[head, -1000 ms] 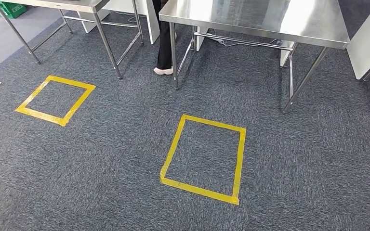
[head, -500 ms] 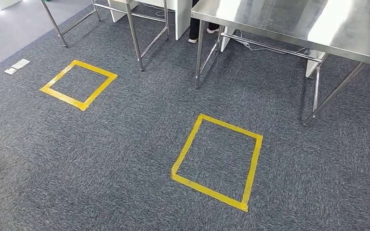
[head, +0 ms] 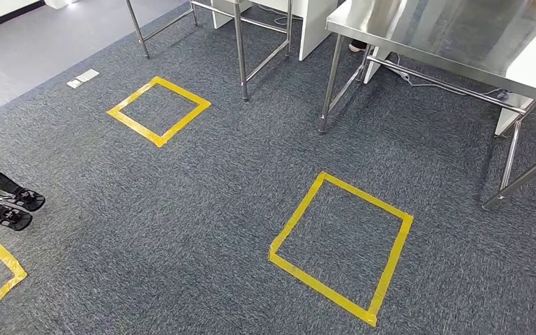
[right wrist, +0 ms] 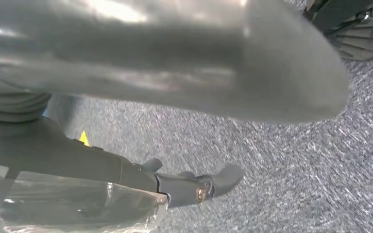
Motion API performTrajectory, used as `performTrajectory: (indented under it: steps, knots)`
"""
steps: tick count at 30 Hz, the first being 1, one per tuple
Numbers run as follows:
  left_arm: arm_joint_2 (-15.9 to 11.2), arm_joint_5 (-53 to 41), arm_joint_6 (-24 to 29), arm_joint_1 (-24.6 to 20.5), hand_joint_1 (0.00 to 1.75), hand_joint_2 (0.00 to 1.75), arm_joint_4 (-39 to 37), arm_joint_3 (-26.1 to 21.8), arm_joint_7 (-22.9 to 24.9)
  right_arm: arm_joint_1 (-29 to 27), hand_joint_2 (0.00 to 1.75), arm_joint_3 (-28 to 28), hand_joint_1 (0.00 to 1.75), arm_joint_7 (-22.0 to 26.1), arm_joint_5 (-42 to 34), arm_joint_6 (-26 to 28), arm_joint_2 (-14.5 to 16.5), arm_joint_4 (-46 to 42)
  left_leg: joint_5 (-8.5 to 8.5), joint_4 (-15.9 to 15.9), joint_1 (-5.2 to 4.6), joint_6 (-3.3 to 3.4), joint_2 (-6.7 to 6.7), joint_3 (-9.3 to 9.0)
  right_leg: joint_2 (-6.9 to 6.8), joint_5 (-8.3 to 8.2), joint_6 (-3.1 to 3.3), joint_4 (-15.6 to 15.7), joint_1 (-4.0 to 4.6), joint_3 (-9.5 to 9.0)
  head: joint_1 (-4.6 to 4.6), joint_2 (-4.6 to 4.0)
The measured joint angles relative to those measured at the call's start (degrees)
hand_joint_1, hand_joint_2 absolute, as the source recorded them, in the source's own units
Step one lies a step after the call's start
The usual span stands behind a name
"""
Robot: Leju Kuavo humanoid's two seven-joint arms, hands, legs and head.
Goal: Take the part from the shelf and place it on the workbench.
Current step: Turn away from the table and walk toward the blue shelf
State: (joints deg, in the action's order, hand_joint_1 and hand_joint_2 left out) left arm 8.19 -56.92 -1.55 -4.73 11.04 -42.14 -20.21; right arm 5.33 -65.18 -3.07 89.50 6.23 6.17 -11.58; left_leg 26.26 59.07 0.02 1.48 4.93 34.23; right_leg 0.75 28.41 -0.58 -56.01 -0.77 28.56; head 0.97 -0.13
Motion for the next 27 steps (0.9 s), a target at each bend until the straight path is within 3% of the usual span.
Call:
performTrajectory:
  steps: [1,3,4,5,6,7,9,11,14,16,18,20,21,22,24,25,27]
  knots:
    - [-0.02,0.0,0.01,0.01,0.0,0.0,0.0,-0.06,-0.05,-0.02,0.0,0.04,0.0,0.02,0.0,0.0,0.02,0.0,1.53,2.29,0.04,-0.28,-1.32,1.08,-0.58,-0.14,0.39,0.12,-0.21,-0.02,0.12,0.0]
    - [0.01,-0.01,0.02,-0.03,0.0,0.0,0.0,-0.19,-0.2,-0.2,0.0,0.1,0.0,0.03,-0.01,0.0,0.02,0.0,5.69,9.9,0.25,-0.81,-3.66,4.6,-1.91,-0.13,0.83,0.12,-0.06,0.07,0.34,0.0]
    - [0.04,-0.02,0.05,-0.02,0.0,0.0,0.0,-0.23,-0.26,-0.31,0.0,0.11,0.0,0.03,-0.02,0.0,0.01,0.0,7.1,13.43,0.43,-1.06,-4.09,6.29,-2.65,-0.09,0.88,0.11,0.01,0.12,0.34,0.0]
    - [0.07,-0.04,0.14,0.03,0.0,0.0,0.0,-0.27,-0.31,-0.37,0.0,0.13,0.0,0.03,-0.04,0.0,0.0,0.0,7.49,15.38,0.6,-1.26,-4.35,7.23,-3.38,-0.06,0.89,0.09,0.03,0.16,0.33,0.0]
    - [0.08,-0.09,0.25,0.1,0.0,0.0,0.0,-0.3,-0.32,-0.37,0.0,0.13,0.0,0.03,-0.05,0.0,-0.01,0.0,6.82,15.17,0.78,-1.4,-4.59,7.09,-4.02,-0.03,0.91,0.08,0.03,0.16,0.36,0.0]
    - [0.09,-0.13,0.39,0.17,0.0,0.0,0.0,-0.33,-0.32,-0.35,0.0,0.16,0.0,0.03,-0.05,0.0,0.01,0.0,5.21,12.58,0.94,-1.49,-5.02,5.71,-4.64,0.04,0.87,0.07,0.01,0.11,0.36,0.0]
    - [0.15,-0.2,0.83,0.18,0.0,0.0,0.0,-0.37,-0.3,-0.34,0.0,0.26,0.0,0.03,-0.01,-0.02,0.01,0.0,1.83,4.58,1.02,-1.5,-7.27,1.37,-5.77,0.38,0.52,-0.08,0.22,-0.08,0.42,0.0]
    - [0.33,-0.33,1.33,0.14,0.0,0.0,0.0,-0.38,-0.22,-0.36,0.0,0.4,0.0,-0.01,0.03,-0.15,-0.1,0.0,0.48,-0.17,0.77,-1.03,-8.6,-1.11,-6.77,0.8,-0.11,-0.19,0.66,-0.17,0.3,0.0]
    - [0.48,-0.84,1.56,0.41,0.0,0.0,0.0,-0.39,-0.18,-0.15,0.0,0.5,0.0,-0.21,-0.07,-0.51,-0.25,0.0,0.26,-0.89,0.25,0.26,-6.97,-1.11,-7.76,1.19,-1.08,-0.28,0.82,-0.44,0.13,0.0]
    - [0.54,-1.26,1.5,0.5,0.0,0.0,0.0,-0.39,-0.18,-0.11,0.0,0.51,0.0,-0.28,-0.27,-0.65,-0.29,0.0,-0.21,-1.27,0.31,1.17,-5.78,-1.11,-5.29,3.07,-1.32,-3.26,0.53,0.78,0.07,0.0]
    - [0.58,-1.63,1.37,0.35,0.0,0.0,0.0,-0.39,-0.13,-0.36,0.0,0.51,0.0,-0.3,-0.43,-0.69,-0.26,0.01,-0.47,-1.34,0.35,1.71,-4.43,-0.93,-2.13,6.57,-0.98,-10.73,0.23,4.3,-0.07,0.0]
    - [0.63,-1.8,1.25,0.27,0.0,0.0,0.0,-0.39,0.07,-0.61,0.0,0.51,0.0,-0.35,-0.45,-0.71,-0.28,0.02,-0.57,-1.31,0.22,1.89,-2.83,-0.81,-1.19,8.54,-1.12,-17.07,0.19,7.51,-0.08,0.0]
    - [0.66,-1.81,1.23,0.3,0.0,0.0,0.0,-0.39,0.21,-0.66,0.0,0.51,0.0,-0.39,-0.44,-0.72,-0.32,0.02,-0.6,-1.3,0.16,1.91,-2.02,-0.81,-1.02,8.12,-1.46,-17.3,0.2,7.78,-0.09,0.0]
    - [0.69,-1.81,1.21,0.32,0.0,0.0,0.0,-0.39,0.32,-0.67,0.0,0.51,0.0,-0.42,-0.43,-0.74,-0.4,0.02,-0.63,-1.28,0.13,1.9,-1.19,-0.85,-0.77,6.73,-1.9,-14.98,0.19,6.84,-0.09,0.0]
    - [0.81,-1.81,1.2,0.33,0.0,0.0,0.0,-0.39,0.43,-0.62,0.0,0.52,0.0,-0.43,-0.42,-0.78,-0.57,0.02,-0.71,-1.22,0.08,1.72,0.35,-0.94,1.17,3.03,-2.48,-6.57,0.06,3.19,-0.14,0.0]
    - [0.86,-1.81,1.2,0.31,0.0,0.0,0.0,-0.39,0.44,-0.59,0.0,0.53,0.0,-0.43,-0.4,-0.8,-0.65,0.02,-0.74,-1.16,-0.01,1.55,0.98,-0.94,2.18,1.63,-2.37,-3.13,0.06,1.78,-0.13,0.0]
    - [0.92,-1.81,1.19,0.33,0.0,0.0,0.0,-0.39,0.45,-0.44,0.0,0.54,0.0,-0.44,-0.39,-0.84,-0.73,0.02,-0.86,-1.12,-0.13,1.03,1.92,-0.74,3.08,0.74,-1.61,-0.8,0.28,0.86,-0.09,0.0]
